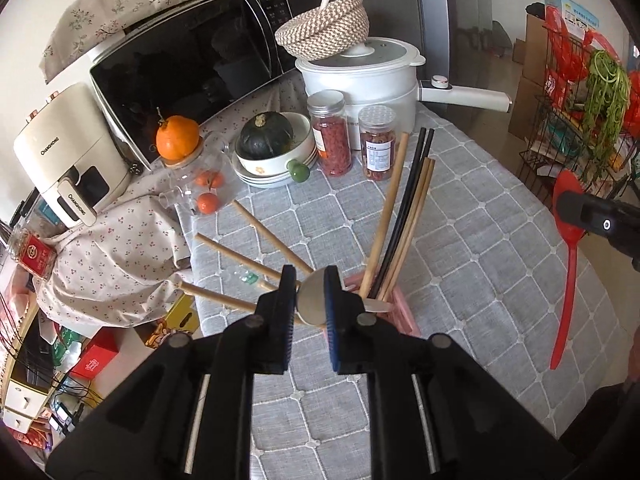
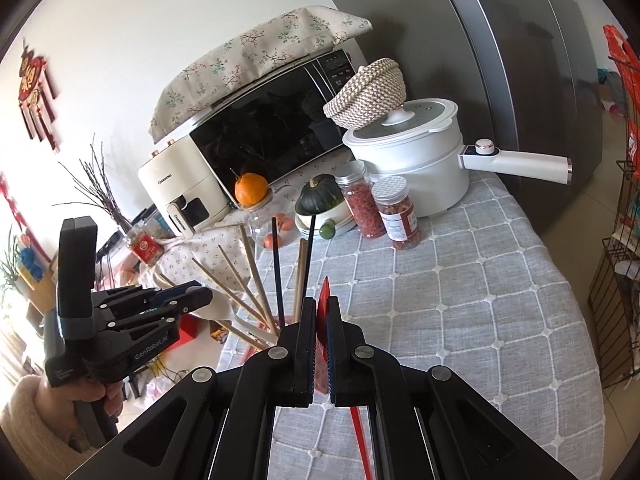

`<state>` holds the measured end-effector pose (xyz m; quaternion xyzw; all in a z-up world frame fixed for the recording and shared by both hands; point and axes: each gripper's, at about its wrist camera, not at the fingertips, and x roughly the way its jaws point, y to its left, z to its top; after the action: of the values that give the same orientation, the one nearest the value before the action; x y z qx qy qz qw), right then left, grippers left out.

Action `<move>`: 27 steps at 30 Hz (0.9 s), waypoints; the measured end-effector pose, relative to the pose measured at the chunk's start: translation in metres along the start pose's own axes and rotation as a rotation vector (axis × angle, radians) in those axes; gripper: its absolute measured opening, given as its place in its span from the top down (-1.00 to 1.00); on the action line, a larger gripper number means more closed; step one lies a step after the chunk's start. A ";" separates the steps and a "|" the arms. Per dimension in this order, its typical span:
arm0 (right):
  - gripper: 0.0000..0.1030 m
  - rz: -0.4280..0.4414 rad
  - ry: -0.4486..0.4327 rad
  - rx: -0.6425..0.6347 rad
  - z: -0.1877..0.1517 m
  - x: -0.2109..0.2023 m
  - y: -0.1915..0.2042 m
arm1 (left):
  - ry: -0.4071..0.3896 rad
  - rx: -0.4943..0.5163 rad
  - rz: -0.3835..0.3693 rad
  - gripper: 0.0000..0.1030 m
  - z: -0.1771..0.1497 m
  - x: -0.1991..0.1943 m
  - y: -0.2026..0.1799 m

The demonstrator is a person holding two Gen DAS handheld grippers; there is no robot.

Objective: Organize utensils
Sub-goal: 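Lower the white spoon into the pink basket and open the left gripper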

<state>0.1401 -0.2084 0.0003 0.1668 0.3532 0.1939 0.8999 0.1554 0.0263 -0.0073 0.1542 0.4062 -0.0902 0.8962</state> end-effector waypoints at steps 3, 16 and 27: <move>0.92 0.003 -0.004 -0.002 0.000 0.001 0.001 | -0.005 -0.025 0.002 0.52 -0.001 -0.004 0.005; 0.92 0.025 -0.031 0.001 0.002 0.004 0.008 | -0.046 -0.153 -0.031 -0.11 -0.020 -0.024 0.027; 0.92 0.027 -0.010 -0.006 -0.002 0.011 0.013 | 0.037 -0.597 -0.130 -0.30 -0.093 -0.009 0.066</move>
<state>0.1434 -0.1918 -0.0021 0.1698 0.3459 0.2063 0.8994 0.1030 0.1207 -0.0451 -0.1405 0.4398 -0.0210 0.8868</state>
